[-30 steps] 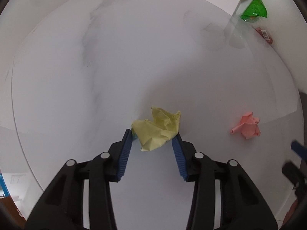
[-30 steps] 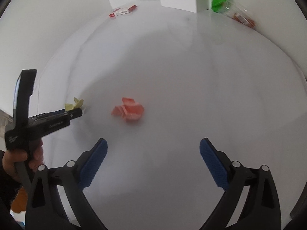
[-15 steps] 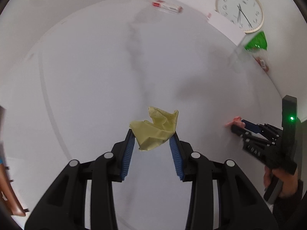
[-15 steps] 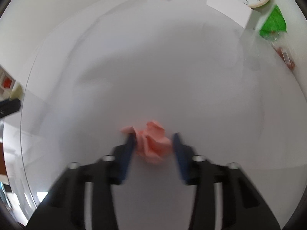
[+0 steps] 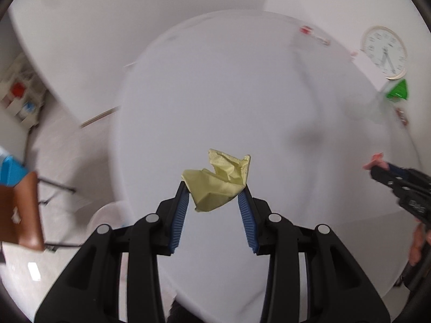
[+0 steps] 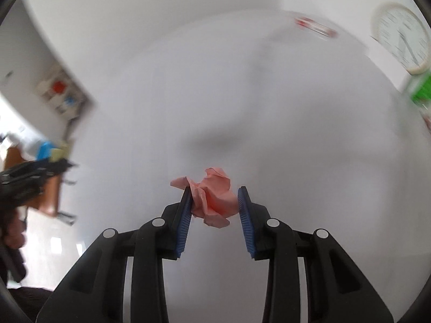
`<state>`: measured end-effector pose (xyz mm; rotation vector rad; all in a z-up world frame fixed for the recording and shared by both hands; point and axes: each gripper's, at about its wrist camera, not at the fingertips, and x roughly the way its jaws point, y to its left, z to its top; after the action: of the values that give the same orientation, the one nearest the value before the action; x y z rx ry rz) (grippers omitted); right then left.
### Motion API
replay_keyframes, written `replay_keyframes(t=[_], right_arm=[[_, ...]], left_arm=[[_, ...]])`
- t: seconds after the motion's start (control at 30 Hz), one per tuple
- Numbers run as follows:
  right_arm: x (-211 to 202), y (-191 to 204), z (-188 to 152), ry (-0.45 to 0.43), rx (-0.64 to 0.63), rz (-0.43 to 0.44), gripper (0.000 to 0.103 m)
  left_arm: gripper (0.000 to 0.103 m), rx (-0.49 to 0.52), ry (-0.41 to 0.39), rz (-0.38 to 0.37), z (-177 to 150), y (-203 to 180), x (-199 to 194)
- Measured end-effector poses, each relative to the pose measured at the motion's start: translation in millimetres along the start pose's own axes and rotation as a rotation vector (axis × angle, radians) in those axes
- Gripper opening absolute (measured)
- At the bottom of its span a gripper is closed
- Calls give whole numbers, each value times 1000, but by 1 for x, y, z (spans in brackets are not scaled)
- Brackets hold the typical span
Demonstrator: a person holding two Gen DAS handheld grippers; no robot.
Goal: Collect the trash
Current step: 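Carry both paper balls over the wastebasket and open both tools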
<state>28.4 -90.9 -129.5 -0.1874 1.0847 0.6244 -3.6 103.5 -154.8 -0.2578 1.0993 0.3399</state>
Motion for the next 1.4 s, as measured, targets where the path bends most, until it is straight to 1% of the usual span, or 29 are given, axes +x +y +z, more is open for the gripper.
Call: replay_keyframes(t=[0.13, 0.17, 0.23, 0.3, 0.37, 0.43, 0.47, 0.53, 0.6, 0.7, 0.77, 0.8, 0.83, 0.93, 1.03, 1.13, 1.23, 1.27, 1.3, 1.33, 1.37, 1.4], right_arm=[[-1, 91, -4, 8, -84, 125, 35], [0, 104, -2, 15, -99, 148, 35], [7, 147, 0, 36, -146, 198, 35], [14, 181, 2, 57, -197, 220, 35], [20, 207, 4, 70, -240, 224, 35], [25, 238, 3, 88, -275, 221, 35], [28, 244, 3, 94, -282, 217, 35], [33, 261, 4, 113, -293, 201, 35], [38, 270, 1, 132, -297, 185, 35], [38, 286, -7, 152, -303, 158, 35], [46, 294, -5, 162, -306, 142, 35], [46, 297, -11, 163, -308, 135, 35], [46, 300, -14, 164, -312, 131, 35], [52, 308, -15, 171, -327, 120, 35], [53, 318, -18, 175, -338, 122, 35], [55, 326, -16, 172, -353, 128, 35], [55, 332, -13, 157, -366, 137, 35], [56, 334, -13, 155, -371, 138, 35], [59, 337, -12, 152, -381, 138, 35], [65, 341, -12, 152, -394, 141, 36], [70, 343, -13, 156, -404, 144, 36], [81, 347, -14, 165, -419, 150, 37]], left_arm=[[38, -77, 3, 65, -37, 71, -18], [38, -90, 3, 74, -43, 86, -22], [38, -114, 7, 99, -58, 116, -24], [38, -142, 24, 101, -72, 145, -20], [38, -160, 48, 104, -82, 167, -11], [38, -166, 84, 102, -91, 189, 8], [38, -168, 96, 96, -96, 200, 15], [38, -180, 138, 76, -103, 214, 42], [38, -190, 177, 55, -110, 229, 69], [42, -200, 244, 10, -121, 244, 109], [47, -192, 275, -2, -126, 248, 128], [49, -185, 283, -7, -129, 249, 138], [55, -177, 289, -10, -131, 248, 145], [62, -165, 300, -13, -141, 252, 157], [66, -186, 306, -28, -142, 260, 156], [76, -204, 296, -35, -144, 268, 149], [77, -205, 268, -33, -142, 274, 131], [79, -207, 265, -31, -142, 276, 128], [82, -217, 256, -17, -142, 282, 119], [88, -230, 241, -5, -143, 288, 110], [90, -249, 212, 15, -145, 295, 97], [91, -259, 197, 27, -147, 300, 89]])
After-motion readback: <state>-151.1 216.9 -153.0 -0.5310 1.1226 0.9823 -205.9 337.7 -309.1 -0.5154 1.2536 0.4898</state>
